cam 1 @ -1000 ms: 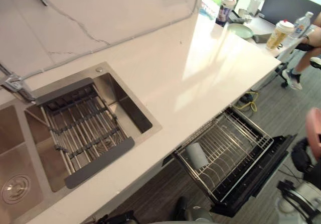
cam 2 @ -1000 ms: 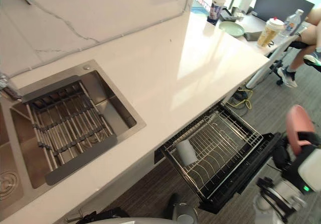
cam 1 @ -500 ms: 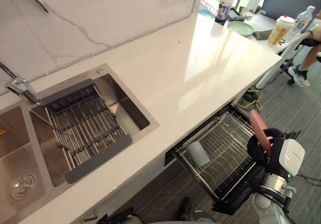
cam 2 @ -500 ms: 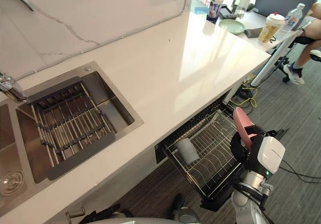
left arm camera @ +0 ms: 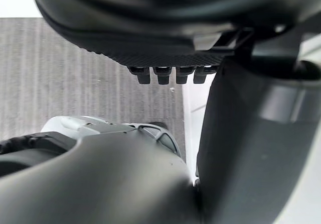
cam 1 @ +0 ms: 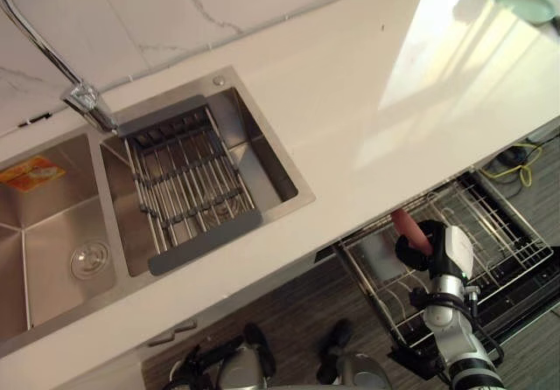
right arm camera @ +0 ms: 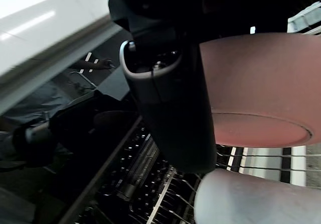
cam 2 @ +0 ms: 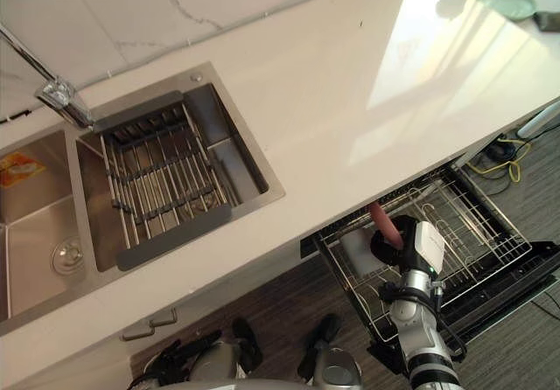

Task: Walk over to the sink, pick up the cup, carry it to the dishwasher, place the cup inside the dishwasher, then close the dishwasher door

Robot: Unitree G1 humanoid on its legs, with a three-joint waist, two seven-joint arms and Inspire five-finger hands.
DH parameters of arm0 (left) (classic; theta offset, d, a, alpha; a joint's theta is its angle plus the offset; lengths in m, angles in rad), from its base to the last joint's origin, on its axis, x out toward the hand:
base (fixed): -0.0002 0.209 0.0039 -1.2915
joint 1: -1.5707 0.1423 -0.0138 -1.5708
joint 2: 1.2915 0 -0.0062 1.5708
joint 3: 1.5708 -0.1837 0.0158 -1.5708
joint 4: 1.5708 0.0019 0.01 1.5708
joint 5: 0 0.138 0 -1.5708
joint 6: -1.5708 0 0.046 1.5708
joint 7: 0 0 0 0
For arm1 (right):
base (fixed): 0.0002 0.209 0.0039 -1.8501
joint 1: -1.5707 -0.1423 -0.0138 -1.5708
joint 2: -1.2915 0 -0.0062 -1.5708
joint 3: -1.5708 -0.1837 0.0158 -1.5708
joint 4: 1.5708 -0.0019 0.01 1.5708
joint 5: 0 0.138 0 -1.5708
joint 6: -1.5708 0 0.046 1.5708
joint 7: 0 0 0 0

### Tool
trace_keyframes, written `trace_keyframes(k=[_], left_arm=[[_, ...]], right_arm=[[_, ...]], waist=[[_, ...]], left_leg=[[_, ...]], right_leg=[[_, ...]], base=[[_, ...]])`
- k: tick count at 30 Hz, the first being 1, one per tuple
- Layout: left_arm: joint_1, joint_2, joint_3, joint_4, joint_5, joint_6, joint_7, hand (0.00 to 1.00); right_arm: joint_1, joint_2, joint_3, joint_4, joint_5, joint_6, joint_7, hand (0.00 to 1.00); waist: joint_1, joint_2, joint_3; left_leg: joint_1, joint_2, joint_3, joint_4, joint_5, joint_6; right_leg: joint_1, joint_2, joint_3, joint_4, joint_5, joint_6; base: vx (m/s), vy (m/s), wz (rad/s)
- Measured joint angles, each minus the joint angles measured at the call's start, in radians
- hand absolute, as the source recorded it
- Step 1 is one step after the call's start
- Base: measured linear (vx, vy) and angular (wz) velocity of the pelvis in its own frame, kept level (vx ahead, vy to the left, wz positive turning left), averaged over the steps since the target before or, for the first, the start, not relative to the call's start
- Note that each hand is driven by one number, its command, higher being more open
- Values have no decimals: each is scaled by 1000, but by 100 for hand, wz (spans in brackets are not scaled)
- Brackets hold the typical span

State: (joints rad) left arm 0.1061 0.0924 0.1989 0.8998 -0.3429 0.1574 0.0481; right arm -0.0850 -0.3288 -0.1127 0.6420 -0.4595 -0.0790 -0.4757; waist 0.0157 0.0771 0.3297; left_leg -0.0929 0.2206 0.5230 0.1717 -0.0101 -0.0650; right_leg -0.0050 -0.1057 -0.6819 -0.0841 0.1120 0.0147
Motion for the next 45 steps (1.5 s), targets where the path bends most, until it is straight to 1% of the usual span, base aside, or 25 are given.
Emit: trace_keyframes(k=[1, 2, 4, 7, 8, 10, 13, 17, 19, 23, 29, 36, 37, 39, 40, 41, 42, 43, 44, 45], left_arm=[[-4, 1, 1, 0, -18, 0, 0, 100], [-5, 1, 2, 0, -24, 0, 0, 100], [-14, 1, 19, 2, -42, 1, 0, 100], [-16, 2, 40, 3, -42, 16, 2, 100], [-17, 3, 43, 3, -43, 18, 3, 100], [-20, 3, 64, 4, -51, 30, 5, 100], [-32, 6, 98, 22, -51, 47, 13, 100], [-40, 6, 128, 43, -49, 51, 10, 100], [-43, 5, 128, 46, -48, 49, 10, 100], [-48, 4, 126, 50, -48, 43, 9, 100], [-51, 6, 124, 60, -48, 41, 2, 100], [-47, 27, 108, 90, -21, 38, -7, 100], [-46, 33, 108, 90, -8, 38, -9, 100], [-44, 37, 107, 90, 1, 40, -10, 100], [-42, 40, 107, 90, 10, 40, -10, 100], [-42, 42, 107, 89, 11, 42, -10, 100], [-42, 42, 107, 89, 11, 41, -10, 100], [-42, 42, 107, 89, 11, 42, -10, 100], [-41, 41, 107, 89, 12, 44, -10, 100], [-39, 41, 107, 89, 13, 45, -10, 100]], right_arm=[[-8, -3, 0, 17, 8, 38, -4, 0], [-11, -4, -1, 22, 10, 58, -7, 0], [-15, -5, -4, 14, 45, 73, -29, 0], [-24, -5, -17, 19, 46, 101, -51, 0], [-24, -4, -31, 21, 46, 107, -58, 100], [-23, -2, -74, 25, 47, 116, -75, 100], [-23, 2, -165, 40, 79, 130, -108, 100], [-11, 11, -287, 105, 125, 154, -137, 100], [11, 21, -300, 117, 122, 155, -142, 100], [24, 28, -290, 116, 35, 149, -141, 100], [30, 24, -269, 141, 23, 149, -141, 100], [61, 10, -265, 173, 53, 80, -141, 100], [67, 8, -268, 171, 89, 46, -141, 100], [76, 5, -275, 166, 128, -2, -131, 100], [86, 4, -275, 150, 150, -28, -116, 100], [102, 2, -277, 128, 199, -66, -92, 100], [109, 1, -279, 117, 232, -88, -74, 100], [122, 3, -284, 88, 317, -123, -24, 100], [134, 9, -298, 55, 435, -151, 54, 100], [136, 16, -311, 40, 505, -160, 97, 100]], waist=[[0, 0, 7], [0, 0, 8], [-1, 0, 28], [0, 0, 31], [4, -1, 33], [16, -3, 36], [34, -6, 38], [40, -7, 38], [41, -7, 38], [41, -7, 38], [38, -14, 33], [36, -33, -20], [34, -41, -26], [28, -50, -32], [23, -57, -36], [22, -63, -43], [20, -65, -46], [18, -69, -49], [17, -71, -52], [16, -71, -55]], left_leg=[[-13, 1, -5, 4, 0, 0], [-20, 2, -6, 5, 0, 0], [-22, 2, -9, 8, 0, 0], [-22, 1, -18, 9, 1, 1], [-22, 1, -19, 9, 1, 2], [-25, 0, -21, 9, 2, 3], [-30, -2, -21, 8, 1, 5], [-26, -4, -16, 3, -3, 7], [-20, -3, -6, 2, -3, 6], [-9, 1, 16, 10, -4, 4], [4, 1, 18, 15, -2, 2], [8, -14, 12, -5, -1, 1], [15, -18, 12, -11, 0, 1], [26, -22, 12, -19, 0, 1], [34, -25, 13, -22, 0, 2], [38, -28, 13, -24, 1, 2], [38, -29, 14, -25, 1, 2], [42, -30, 18, -27, 2, 4], [47, -30, 22, -29, 2, 4], [52, -31, 24, -32, 3, 5]], right_leg=[[-8, 0, -5, 1, 0, 0], [-14, 0, -5, 2, 0, -1], [-17, -3, -7, 12, -4, -3], [-19, -11, -15, 37, -22, -1], [-19, -14, -18, 44, -28, 0], [-27, -20, -20, 62, -42, 8], [-33, -27, -22, 72, -46, 7], [-36, -34, -18, 87, -54, 9], [-40, -34, -9, 90, -53, 7], [-46, -34, 18, 95, -55, 5], [-26, -32, 17, 84, -52, 6], [-9, -25, 7, 39, -26, 10], [-1, -24, 7, 30, -18, 11], [9, -25, 7, 23, -14, 12], [18, -25, 7, 17, -11, 13], [22, -25, 8, 10, -7, 14], [22, -25, 9, 9, -6, 15], [23, -25, 13, 6, -4, 17], [27, -25, 16, 2, -2, 19], [30, -24, 18, 0, -1, 20]], base=[[3, 54, 7], [23, 91, 6], [24, 98, 3], [14, 107, 10], [5, 74, 8], [-3, 92, 5], [6, 82, 3], [28, 73, -2], [53, 64, -15], [38, 54, -17], [8, 54, 0], [-3, 80, 4], [-11, 90, 1], [-17, 84, 2], [-26, 92, 1], [-29, 88, -1], [-28, 85, -4], [-34, 102, -8], [-30, 101, -8], [-22, 98, -7]])
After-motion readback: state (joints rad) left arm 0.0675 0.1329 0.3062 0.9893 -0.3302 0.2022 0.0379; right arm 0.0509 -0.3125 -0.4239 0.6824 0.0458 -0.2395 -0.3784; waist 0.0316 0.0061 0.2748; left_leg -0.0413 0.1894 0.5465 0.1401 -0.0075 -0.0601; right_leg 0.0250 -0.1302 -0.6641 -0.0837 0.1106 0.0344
